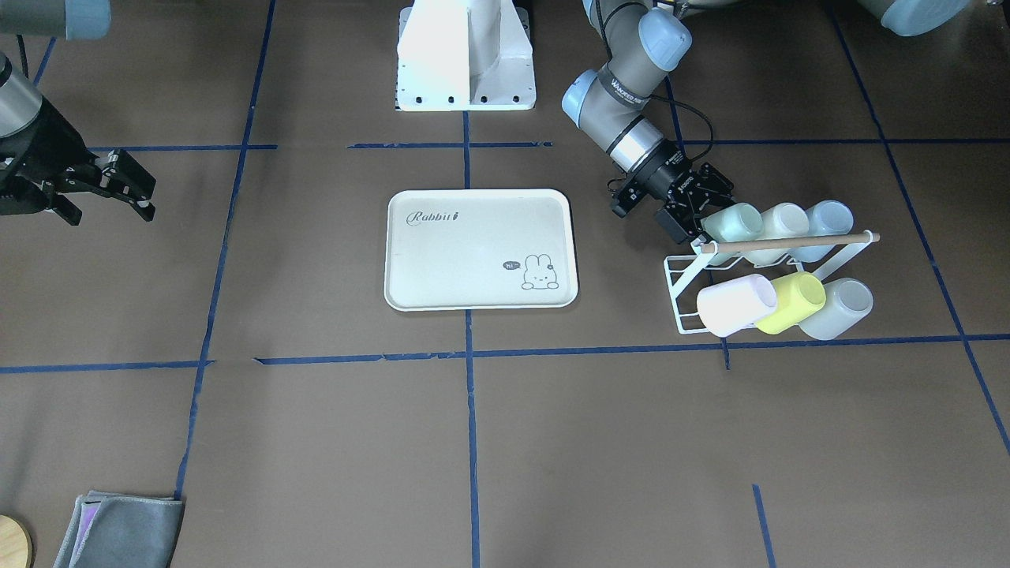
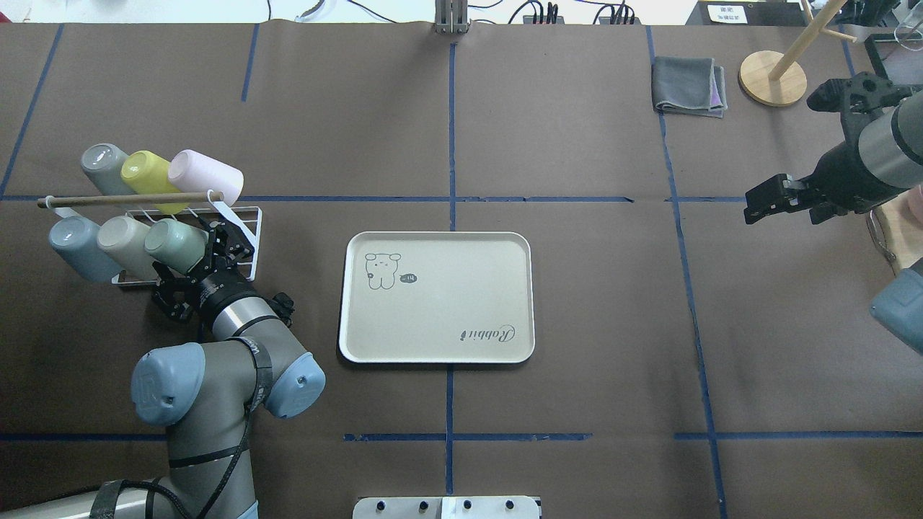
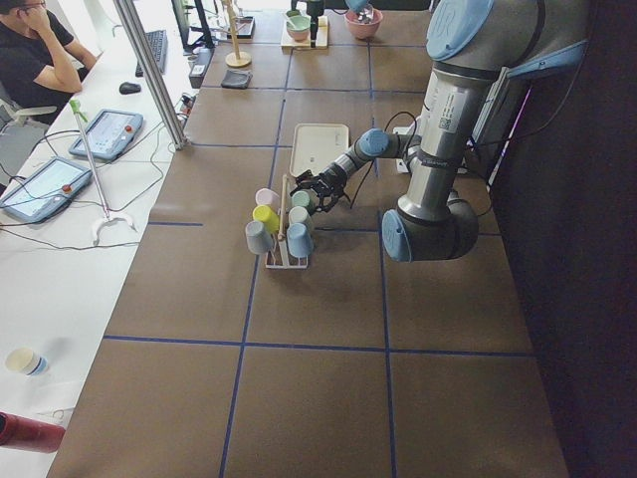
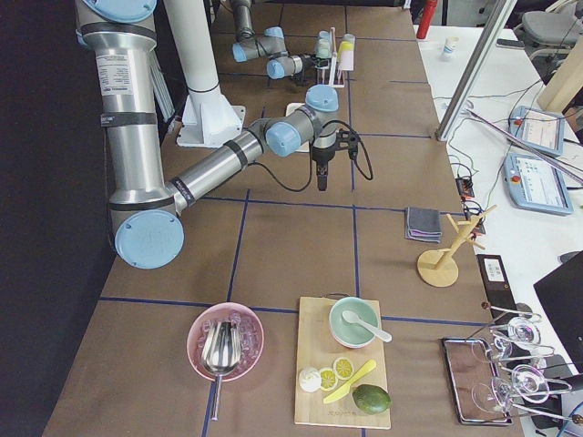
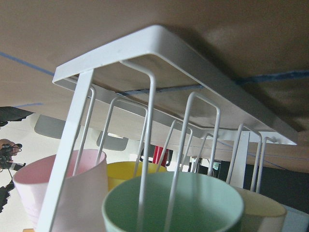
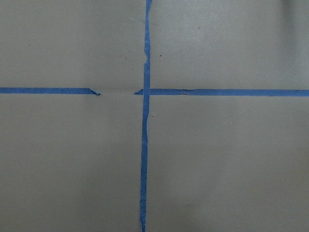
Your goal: Pick up and place green cup on tray
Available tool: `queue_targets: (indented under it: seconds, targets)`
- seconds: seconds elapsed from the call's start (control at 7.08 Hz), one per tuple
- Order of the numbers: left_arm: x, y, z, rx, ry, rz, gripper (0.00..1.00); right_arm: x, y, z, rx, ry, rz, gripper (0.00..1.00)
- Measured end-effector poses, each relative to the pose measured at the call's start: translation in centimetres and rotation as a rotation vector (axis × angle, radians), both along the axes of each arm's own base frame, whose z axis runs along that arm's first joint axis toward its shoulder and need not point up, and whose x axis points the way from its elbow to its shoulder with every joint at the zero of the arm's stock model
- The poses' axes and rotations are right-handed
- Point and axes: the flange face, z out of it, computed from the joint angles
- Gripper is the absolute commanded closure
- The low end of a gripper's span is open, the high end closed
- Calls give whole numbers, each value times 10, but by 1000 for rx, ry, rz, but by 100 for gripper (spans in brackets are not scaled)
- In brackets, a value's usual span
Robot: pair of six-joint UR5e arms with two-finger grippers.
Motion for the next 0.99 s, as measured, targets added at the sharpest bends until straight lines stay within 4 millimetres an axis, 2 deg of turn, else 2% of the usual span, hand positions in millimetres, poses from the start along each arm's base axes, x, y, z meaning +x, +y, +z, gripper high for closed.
queue_targets:
  seconds: [0.42, 0.71, 0.99]
  targets:
    - [0, -7, 5, 21, -20, -4, 8, 1, 0, -1, 0, -1, 0, 0]
    - [0, -9, 7, 29, -23, -2, 28, 1, 1, -1, 0, -3, 0, 0]
    - [1, -9, 6, 29, -24, -1, 44, 1, 1, -1, 1, -4, 1, 0]
